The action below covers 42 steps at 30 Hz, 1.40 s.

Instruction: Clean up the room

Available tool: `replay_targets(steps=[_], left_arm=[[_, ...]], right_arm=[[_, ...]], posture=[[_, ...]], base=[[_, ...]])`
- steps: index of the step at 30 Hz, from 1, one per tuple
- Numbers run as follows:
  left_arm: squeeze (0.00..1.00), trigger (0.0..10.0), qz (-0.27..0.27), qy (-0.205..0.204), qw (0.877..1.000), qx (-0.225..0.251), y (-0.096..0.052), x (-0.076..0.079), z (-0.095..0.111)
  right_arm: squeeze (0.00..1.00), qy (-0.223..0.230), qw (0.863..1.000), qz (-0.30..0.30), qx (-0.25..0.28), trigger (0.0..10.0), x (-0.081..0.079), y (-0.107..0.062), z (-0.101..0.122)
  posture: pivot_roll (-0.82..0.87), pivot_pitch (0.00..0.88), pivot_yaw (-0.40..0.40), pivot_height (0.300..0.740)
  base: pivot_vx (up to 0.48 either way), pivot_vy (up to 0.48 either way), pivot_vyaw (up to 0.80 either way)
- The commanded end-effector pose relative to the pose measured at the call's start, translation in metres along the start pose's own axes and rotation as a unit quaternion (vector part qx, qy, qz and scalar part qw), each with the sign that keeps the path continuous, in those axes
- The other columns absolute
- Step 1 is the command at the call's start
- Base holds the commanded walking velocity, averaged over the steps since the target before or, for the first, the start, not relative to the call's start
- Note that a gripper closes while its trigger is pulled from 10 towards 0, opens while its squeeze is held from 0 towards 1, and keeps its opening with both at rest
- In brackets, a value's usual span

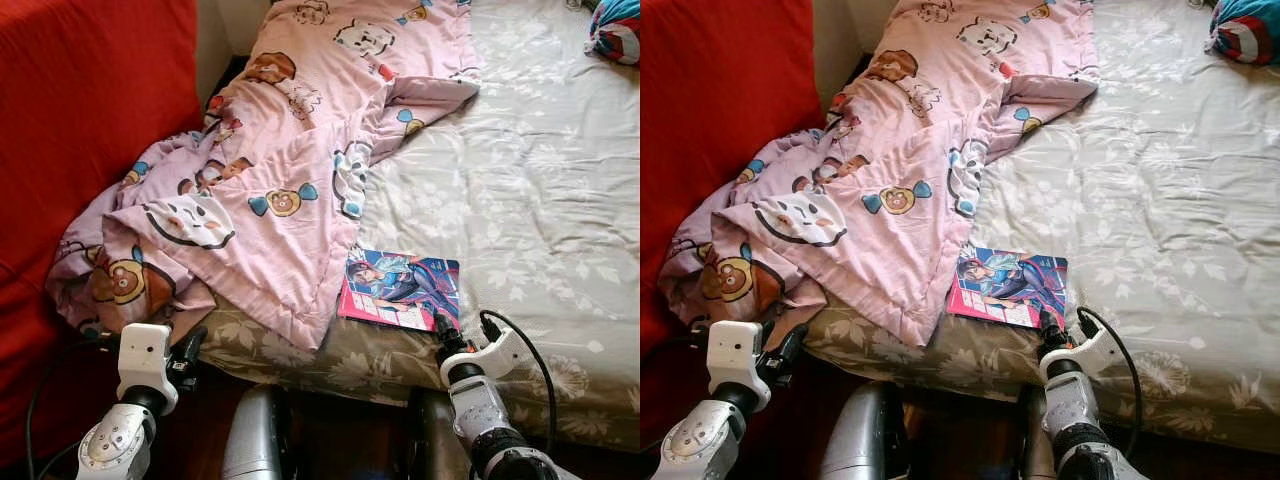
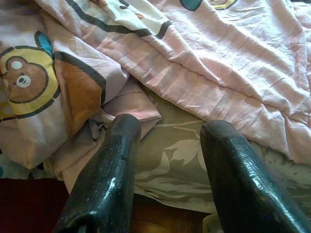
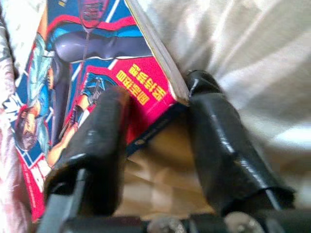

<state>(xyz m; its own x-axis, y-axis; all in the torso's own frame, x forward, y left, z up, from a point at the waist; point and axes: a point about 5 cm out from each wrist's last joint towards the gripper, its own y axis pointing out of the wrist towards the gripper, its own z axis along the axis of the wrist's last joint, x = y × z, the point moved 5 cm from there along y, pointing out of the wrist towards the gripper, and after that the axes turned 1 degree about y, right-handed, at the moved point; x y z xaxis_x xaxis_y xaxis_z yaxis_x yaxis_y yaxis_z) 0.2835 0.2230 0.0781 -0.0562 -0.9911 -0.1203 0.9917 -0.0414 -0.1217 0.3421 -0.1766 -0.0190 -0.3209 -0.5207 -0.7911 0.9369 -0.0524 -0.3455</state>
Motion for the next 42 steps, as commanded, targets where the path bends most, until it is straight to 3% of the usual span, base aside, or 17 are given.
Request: replay_targets(steps=[1,17,25,32,35,37,39,40,41,42], left_arm=[[0.00,10.0,0.004,0.009,1.000,-0.018,-0.003,-0.001,-0.008],[0.00,10.0,0.009,0.011,1.000,-0.020,0.001,-0.002,-0.010],[0.00,10.0,0.009,0.006,1.000,-0.018,0.005,0.002,-0.011],[0.00,10.0,0.011,0.003,1.000,-0.014,0.008,0.002,-0.011],[0.00,10.0,0.013,0.001,1.000,-0.012,0.010,0.003,-0.011],[0.00,10.0,0.016,-0.004,1.000,-0.009,0.013,0.003,-0.011],[0.00,10.0,0.018,-0.005,1.000,-0.008,0.014,0.003,-0.011],[0.00,10.0,0.020,-0.008,1.000,-0.006,0.016,0.004,-0.011],[0.00,10.0,0.020,-0.008,1.000,-0.006,0.016,0.004,-0.011],[0.00,10.0,0.021,-0.010,1.000,-0.005,0.019,0.005,-0.012]], right_arm=[[0.00,0.010,0.999,-0.035,-0.027,0.0,0.019,-0.011,-0.022],[0.00,0.012,0.999,-0.044,0.025,0.0,0.024,-0.011,-0.003],[0.00,-0.008,0.996,-0.061,0.070,0.0,0.040,-0.025,0.001],[0.00,-0.027,0.993,-0.058,0.099,0.0,0.039,-0.032,0.002],[0.00,-0.076,0.988,-0.035,0.127,0.0,0.023,-0.030,0.016],[0.00,-0.139,0.978,0.002,0.154,0.0,-0.002,-0.025,0.031],[0.00,-0.152,0.975,0.013,0.161,0.0,-0.010,-0.025,0.035],[0.00,-0.172,0.969,0.035,0.174,0.0,-0.024,-0.024,0.042],[0.00,-0.172,0.969,0.035,0.174,0.0,-0.024,-0.024,0.042],[0.00,-0.196,0.961,0.054,0.185,0.0,-0.037,-0.024,0.050]], posture=[[0.19,0.204,0.113,0.578],[0.17,0.191,0.106,0.578],[0.14,0.184,0.094,0.578],[0.13,0.171,0.085,0.578],[0.13,0.159,0.078,0.578],[0.11,0.146,0.070,0.578],[0.11,0.142,0.068,0.578],[0.10,0.134,0.065,0.578],[0.10,0.134,0.065,0.578],[0.09,0.123,0.060,0.578]], base=[[0.000,0.000,0.00],[0.000,0.000,0.00],[0.000,0.000,0.00],[0.000,0.000,0.00],[0.000,0.000,0.00],[0.000,0.000,0.00],[0.000,0.000,0.00],[0.000,0.000,0.00],[0.000,0.000,0.00],[0.000,0.000,0.00]])
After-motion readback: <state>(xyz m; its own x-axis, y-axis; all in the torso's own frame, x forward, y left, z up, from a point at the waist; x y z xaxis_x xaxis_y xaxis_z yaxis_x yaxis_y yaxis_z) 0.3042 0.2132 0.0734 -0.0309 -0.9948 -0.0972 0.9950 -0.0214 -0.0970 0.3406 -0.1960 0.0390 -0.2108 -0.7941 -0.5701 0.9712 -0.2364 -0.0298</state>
